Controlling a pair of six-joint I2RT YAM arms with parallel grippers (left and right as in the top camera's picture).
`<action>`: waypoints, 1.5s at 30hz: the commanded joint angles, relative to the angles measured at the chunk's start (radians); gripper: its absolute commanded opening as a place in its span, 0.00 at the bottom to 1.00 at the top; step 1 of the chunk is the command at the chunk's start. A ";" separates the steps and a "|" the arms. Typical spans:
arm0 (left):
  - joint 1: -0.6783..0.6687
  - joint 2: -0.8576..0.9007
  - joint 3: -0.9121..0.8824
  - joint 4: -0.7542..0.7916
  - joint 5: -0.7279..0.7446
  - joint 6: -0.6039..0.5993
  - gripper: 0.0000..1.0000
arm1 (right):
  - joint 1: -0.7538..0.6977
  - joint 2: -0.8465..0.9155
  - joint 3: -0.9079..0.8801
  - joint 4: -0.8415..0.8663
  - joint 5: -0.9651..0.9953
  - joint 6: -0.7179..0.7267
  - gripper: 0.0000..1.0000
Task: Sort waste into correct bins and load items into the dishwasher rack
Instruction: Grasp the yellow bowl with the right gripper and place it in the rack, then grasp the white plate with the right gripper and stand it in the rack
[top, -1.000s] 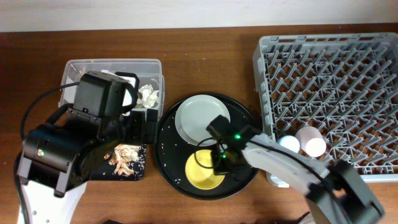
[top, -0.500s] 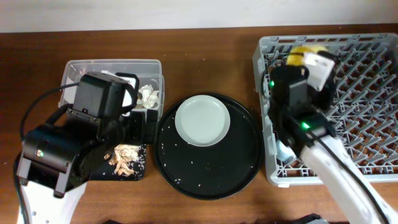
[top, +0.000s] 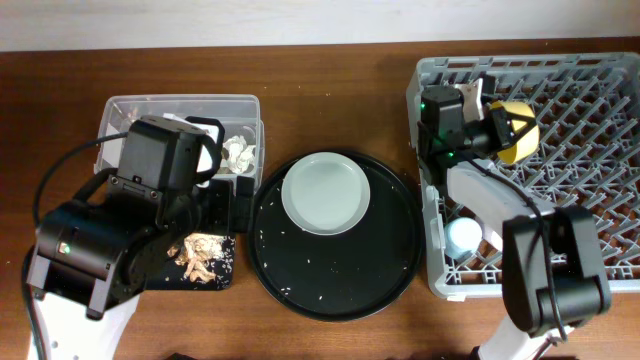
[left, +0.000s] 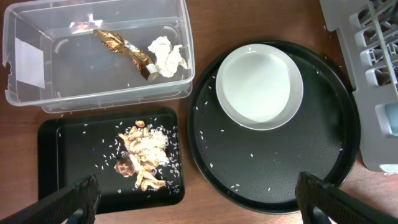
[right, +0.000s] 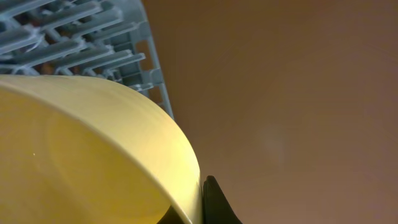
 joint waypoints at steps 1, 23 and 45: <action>0.001 -0.008 0.007 0.002 0.007 0.009 1.00 | 0.010 0.047 -0.003 -0.043 -0.035 0.005 0.04; 0.001 -0.008 0.007 0.002 0.007 0.009 1.00 | 0.343 -0.183 0.082 -0.888 -1.522 1.229 0.77; 0.001 -0.008 0.007 0.002 0.007 0.009 1.00 | 0.185 -0.698 0.080 -0.904 -0.328 1.097 0.04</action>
